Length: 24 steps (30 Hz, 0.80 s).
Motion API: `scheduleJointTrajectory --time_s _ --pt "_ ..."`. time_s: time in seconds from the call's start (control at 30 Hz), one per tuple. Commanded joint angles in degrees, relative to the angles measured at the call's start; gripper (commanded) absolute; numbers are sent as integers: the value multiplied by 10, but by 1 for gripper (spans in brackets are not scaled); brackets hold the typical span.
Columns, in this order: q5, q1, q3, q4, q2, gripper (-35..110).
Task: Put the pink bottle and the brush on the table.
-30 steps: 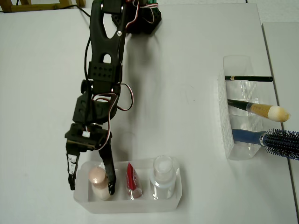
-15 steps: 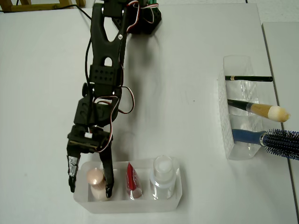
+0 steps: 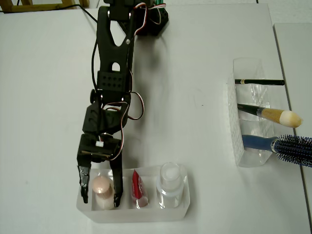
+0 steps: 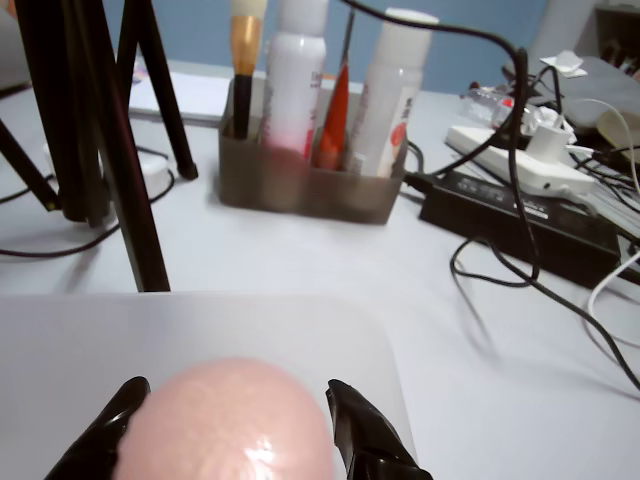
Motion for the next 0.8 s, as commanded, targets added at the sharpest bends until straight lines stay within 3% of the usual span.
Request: scheduleJointTrajectory --time_s 0.0,0.77 --pt "-8 -2 3 -17 26 25" --pt "-11 -2 3 -43 14 7"
